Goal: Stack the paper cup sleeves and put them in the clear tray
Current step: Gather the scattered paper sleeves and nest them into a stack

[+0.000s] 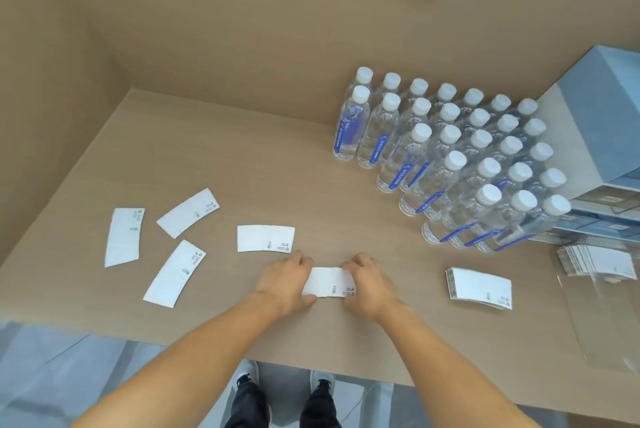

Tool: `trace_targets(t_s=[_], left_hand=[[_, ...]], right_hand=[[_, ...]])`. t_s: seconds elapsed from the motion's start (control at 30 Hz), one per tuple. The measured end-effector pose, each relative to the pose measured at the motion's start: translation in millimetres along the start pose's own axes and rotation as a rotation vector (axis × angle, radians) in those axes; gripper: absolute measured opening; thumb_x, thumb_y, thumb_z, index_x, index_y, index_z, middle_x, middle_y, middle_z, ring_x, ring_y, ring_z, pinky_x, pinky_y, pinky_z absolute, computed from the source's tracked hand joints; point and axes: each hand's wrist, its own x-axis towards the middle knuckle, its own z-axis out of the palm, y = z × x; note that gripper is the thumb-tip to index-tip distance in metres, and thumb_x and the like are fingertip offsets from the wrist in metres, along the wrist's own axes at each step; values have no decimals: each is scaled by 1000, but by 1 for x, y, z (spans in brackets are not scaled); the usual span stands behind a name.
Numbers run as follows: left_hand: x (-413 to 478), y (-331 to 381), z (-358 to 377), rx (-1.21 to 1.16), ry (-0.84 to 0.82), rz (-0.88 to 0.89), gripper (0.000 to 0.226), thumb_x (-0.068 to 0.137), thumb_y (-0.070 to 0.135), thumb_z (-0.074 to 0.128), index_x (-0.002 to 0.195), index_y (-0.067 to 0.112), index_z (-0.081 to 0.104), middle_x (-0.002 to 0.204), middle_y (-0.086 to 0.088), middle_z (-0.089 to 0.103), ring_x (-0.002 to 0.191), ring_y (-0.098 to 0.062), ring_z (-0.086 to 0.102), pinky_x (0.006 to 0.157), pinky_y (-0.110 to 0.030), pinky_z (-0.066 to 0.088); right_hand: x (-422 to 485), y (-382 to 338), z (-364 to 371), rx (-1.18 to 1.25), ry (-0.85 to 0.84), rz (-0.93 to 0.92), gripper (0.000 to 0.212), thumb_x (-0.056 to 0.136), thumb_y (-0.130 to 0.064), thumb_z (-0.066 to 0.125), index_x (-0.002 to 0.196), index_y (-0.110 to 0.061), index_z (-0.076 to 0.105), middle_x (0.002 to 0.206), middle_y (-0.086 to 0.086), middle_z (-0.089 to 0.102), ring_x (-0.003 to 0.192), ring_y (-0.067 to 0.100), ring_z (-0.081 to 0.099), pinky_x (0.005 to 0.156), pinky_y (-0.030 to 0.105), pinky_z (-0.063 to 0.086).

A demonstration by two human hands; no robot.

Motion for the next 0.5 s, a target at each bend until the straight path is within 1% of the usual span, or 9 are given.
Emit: trace_targets(t_s=[0.07,0.13,0.23,0.3,0.4,0.5], left_hand=[[-3,-9,-9,98,28,38,53,85,51,61,120,12,51,121,-5,49,103,-28,59,79,-38,48],[-5,-28,-24,142,77,39,55,85,54,59,119,12,52,120,-6,48,104,-28,56,78,-38,45],[-6,-66,-48,176,144,23,56,86,55,56,122,12,51,124,-6,46,114,-26,51,82,-39,47],[-4,-89,-60,212,159,5,57,88,54,55,127,13,50,128,-5,49,120,-24,48,87,-38,48],[2,-113,-68,271,169,-30,57,89,54,55,128,13,50,127,-4,54,120,-24,49,95,-37,47],[11,-129,-65,253,180,-55,57,89,54,56,131,15,49,129,-3,53,121,-23,48,98,-36,45]], right_hand=[[8,-11,-7,-14,-6,-48,47,78,-21,64,125,-22,55,123,-2,44,116,22,44,79,32,51],[20,-27,-15,-6,10,-87,48,77,-22,64,124,-21,55,123,-2,45,116,22,44,80,32,51],[43,-61,-27,-1,42,-153,50,76,-24,65,124,-19,53,125,-2,45,117,21,45,83,33,51],[58,-84,-34,-4,67,-196,52,77,-24,66,127,-18,52,126,-1,45,118,22,44,86,34,50],[75,-106,-38,-16,93,-227,52,80,-26,68,128,-16,52,128,1,45,120,24,43,91,38,50],[89,-115,-33,-40,94,-226,49,82,-27,68,127,-15,51,129,1,43,119,25,43,90,40,50]])
